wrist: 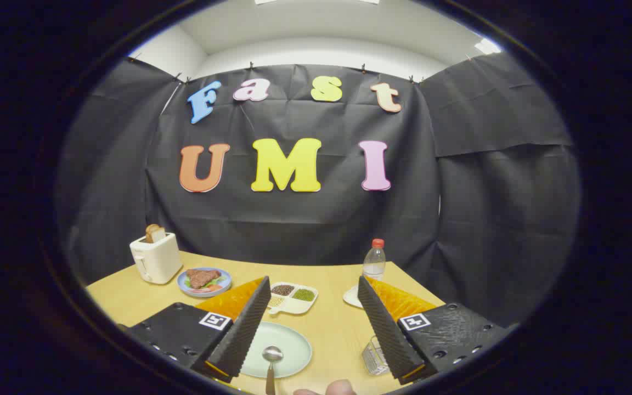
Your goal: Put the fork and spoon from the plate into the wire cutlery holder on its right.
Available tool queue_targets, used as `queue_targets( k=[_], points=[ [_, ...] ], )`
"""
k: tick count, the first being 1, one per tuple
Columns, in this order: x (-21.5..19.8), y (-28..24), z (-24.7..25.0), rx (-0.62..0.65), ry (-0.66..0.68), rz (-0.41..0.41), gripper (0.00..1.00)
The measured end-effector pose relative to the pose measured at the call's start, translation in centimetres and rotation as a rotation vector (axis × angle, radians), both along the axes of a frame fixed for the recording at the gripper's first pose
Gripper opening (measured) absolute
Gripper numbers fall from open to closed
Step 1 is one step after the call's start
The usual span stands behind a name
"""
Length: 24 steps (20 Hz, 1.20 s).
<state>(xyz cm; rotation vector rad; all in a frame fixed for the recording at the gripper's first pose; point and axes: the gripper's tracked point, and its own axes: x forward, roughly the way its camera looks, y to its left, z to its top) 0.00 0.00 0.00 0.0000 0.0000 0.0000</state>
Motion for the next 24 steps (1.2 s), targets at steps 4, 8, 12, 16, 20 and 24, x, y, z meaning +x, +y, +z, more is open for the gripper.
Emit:
queue_targets(
  k=[4,8,12,16,20,24],
  points=[
    [-0.7,0.4,0.0,0.060,0.028,0.026,0.96],
    [-1.3,0.0,0.0,0.049,0.026,0.025,0.95],
    [-1.4,-0.1,-0.1,0.071,0.040,0.024,0.95],
    [-1.3,0.1,-0.9,0.079,0.082,0.033,0.95],
    [-1.4,0.7,-3.2,0.051,0.162,0.056,0.95],
    [-1.8,2.4,-6.3,0.048,0.311,0.105,0.95]
  ],
)
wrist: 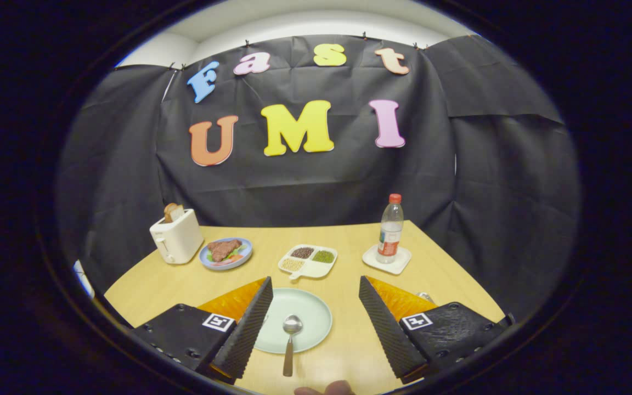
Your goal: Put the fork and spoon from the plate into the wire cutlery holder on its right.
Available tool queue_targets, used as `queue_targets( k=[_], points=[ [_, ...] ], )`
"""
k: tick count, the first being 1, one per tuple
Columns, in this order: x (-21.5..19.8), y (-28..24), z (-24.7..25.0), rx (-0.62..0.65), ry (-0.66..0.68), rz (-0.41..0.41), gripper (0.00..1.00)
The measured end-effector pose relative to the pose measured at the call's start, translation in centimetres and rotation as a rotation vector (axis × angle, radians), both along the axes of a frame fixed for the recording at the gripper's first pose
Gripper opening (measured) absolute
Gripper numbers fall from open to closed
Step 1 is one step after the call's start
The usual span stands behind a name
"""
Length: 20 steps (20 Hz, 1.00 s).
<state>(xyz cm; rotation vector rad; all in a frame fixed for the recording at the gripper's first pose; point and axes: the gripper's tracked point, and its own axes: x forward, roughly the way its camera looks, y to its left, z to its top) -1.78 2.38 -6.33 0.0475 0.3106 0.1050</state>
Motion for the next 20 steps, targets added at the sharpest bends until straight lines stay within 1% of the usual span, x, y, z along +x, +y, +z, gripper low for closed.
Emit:
queue_targets(
  k=[1,3,5,7,9,14,16,18,20],
  points=[
    [-0.1,0.6,-1.1,-0.002,0.048,0.015,0.95],
    [-0.5,1.3,-3.8,-0.042,0.160,0.033,0.95],
    [-1.0,1.9,-5.6,-0.077,0.245,0.049,0.96],
    [-1.6,2.5,-6.9,-0.104,0.304,0.068,0.96],
    [-2.1,3.0,-8.2,-0.093,0.365,0.081,0.95],
    [-2.8,2.9,-11.8,-0.113,0.490,0.075,0.96],
    [-3.3,3.4,-13.3,-0.101,0.533,0.083,0.95],
    [-3.4,3.8,-14.3,-0.086,0.566,0.091,0.91],
    [-3.4,4.0,-14.9,-0.072,0.592,0.082,0.77]
  ],
)
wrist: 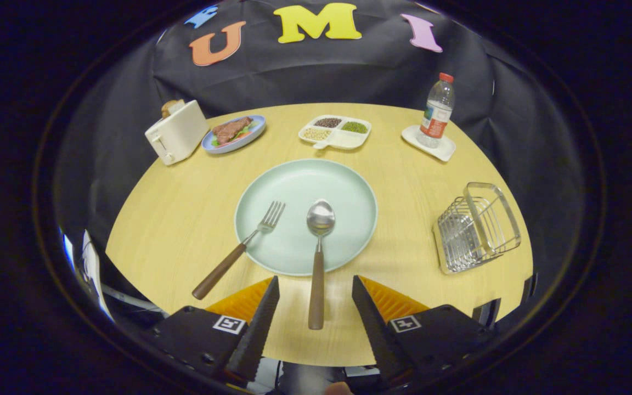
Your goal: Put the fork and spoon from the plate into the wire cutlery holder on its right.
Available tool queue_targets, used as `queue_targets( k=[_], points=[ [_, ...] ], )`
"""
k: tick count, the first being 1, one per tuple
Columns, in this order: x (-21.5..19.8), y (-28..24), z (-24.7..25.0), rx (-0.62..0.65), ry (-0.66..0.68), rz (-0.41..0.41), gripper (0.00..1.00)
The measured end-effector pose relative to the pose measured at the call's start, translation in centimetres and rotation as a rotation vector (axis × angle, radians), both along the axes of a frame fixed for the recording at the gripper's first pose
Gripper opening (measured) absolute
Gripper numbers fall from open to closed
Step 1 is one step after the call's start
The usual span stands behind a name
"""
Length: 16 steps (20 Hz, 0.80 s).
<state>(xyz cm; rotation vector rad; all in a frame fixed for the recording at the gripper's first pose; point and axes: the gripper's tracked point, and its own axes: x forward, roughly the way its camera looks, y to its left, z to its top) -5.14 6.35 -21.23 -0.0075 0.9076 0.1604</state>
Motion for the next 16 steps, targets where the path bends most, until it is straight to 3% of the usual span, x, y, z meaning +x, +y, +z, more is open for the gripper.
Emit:
queue_targets(
  k=[7,8,9,16],
  points=[
    [-0.5,-0.1,-2.1,0.032,0.090,-0.033,0.18],
    [-0.9,-0.2,-3.1,0.043,0.096,-0.039,0.18],
    [-0.6,-0.4,-2.1,0.052,0.107,-0.038,0.07],
    [-0.7,-0.7,-1.4,0.178,0.138,-0.026,0.00]
  ],
)
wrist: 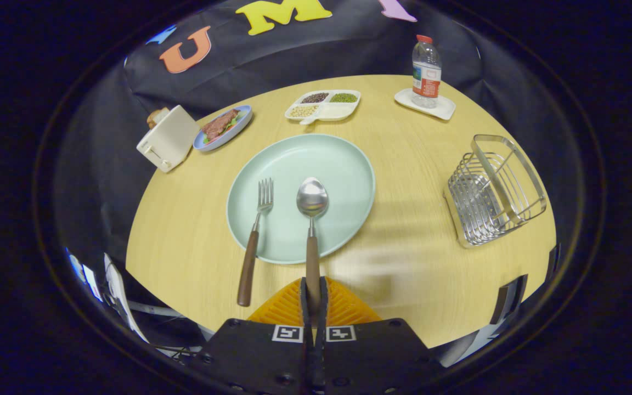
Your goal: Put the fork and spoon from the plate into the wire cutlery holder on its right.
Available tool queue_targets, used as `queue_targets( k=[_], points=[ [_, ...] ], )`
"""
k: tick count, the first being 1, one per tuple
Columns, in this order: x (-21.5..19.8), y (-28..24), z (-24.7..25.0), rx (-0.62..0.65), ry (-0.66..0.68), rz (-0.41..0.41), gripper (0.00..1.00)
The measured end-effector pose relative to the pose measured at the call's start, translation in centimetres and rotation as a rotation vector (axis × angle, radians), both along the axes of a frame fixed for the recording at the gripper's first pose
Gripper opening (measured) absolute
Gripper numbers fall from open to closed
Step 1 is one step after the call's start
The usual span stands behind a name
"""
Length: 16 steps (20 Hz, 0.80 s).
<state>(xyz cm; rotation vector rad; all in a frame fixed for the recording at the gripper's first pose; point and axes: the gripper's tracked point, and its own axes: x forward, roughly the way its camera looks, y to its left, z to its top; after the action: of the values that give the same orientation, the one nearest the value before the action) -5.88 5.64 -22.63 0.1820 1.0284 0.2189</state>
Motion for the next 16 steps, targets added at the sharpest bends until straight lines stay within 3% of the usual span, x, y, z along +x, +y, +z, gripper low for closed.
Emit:
queue_targets(
  k=[6,12,16],
  points=[
    [-0.6,-3.1,6.0,0.034,-0.034,0.020,0.00],
    [-1.6,-12.0,12.8,-0.039,-0.061,-0.027,0.00],
    [-2.7,-18.1,13.3,-0.129,-0.009,-0.045,0.00]
  ],
)
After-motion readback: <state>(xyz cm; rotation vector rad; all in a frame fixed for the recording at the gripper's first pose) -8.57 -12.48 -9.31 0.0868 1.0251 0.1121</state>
